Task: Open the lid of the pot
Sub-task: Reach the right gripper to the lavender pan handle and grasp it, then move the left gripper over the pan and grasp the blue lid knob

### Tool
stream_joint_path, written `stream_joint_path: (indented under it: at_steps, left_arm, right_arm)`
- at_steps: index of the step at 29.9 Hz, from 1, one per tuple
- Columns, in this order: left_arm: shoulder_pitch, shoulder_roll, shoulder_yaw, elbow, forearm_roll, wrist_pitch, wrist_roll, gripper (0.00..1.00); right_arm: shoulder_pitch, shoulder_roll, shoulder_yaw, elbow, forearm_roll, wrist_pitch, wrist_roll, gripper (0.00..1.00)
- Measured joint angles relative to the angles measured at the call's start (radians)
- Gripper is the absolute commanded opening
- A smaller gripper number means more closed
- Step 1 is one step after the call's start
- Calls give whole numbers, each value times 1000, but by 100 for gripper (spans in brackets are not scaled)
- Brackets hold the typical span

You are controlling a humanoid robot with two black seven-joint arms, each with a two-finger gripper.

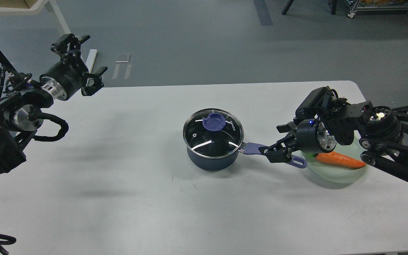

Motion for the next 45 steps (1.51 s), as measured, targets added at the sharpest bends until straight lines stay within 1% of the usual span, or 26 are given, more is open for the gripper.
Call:
stream_joint_path:
  at_steps: [4,6,13,16,18,20,22,27,34,38,41,45]
  left_arm:
    - [0,0,0,0,0,0,-12,99]
    - [0,2,0,0,0,0,-15,99]
    - [0,8,1,0,1,2,-21,99]
    - [0,9,1,0,1,3,-21,99]
    - [0,10,2,0,1,3,-22,99]
    - [0,11,4,0,1,3,-22,99]
    - [0,11,6,0,2,5,-22,99]
    - [0,9,16,0,14,11,-21,99]
    - [-33,8,104,-2,34,8,-19,99]
    - [-66,10,142,-19,174,2,-21,99]
    - [-79,23,147,-102,332,2,-39,99]
    - [-102,62,147,-290,553,32,-71,99]
  right_arm:
    - [0,6,-21,-2,-11,2,6,71]
    - [2,6,-44,-3,-20,3,6,65]
    - [10,5,-63,-4,-23,3,5,48]
    - [11,5,-60,-3,-21,3,5,46]
    - [12,6,-58,-2,-20,2,5,41]
    - [12,6,-58,-2,-20,2,5,32]
    - [12,6,-58,-2,-20,2,5,27]
    - [12,5,-58,-1,-20,2,4,21]
    - [12,6,-57,2,-19,2,5,21]
    - [13,6,-56,12,-19,2,5,20]
    - [14,6,-56,23,-17,2,5,20]
    - [12,5,-56,27,-17,2,5,20]
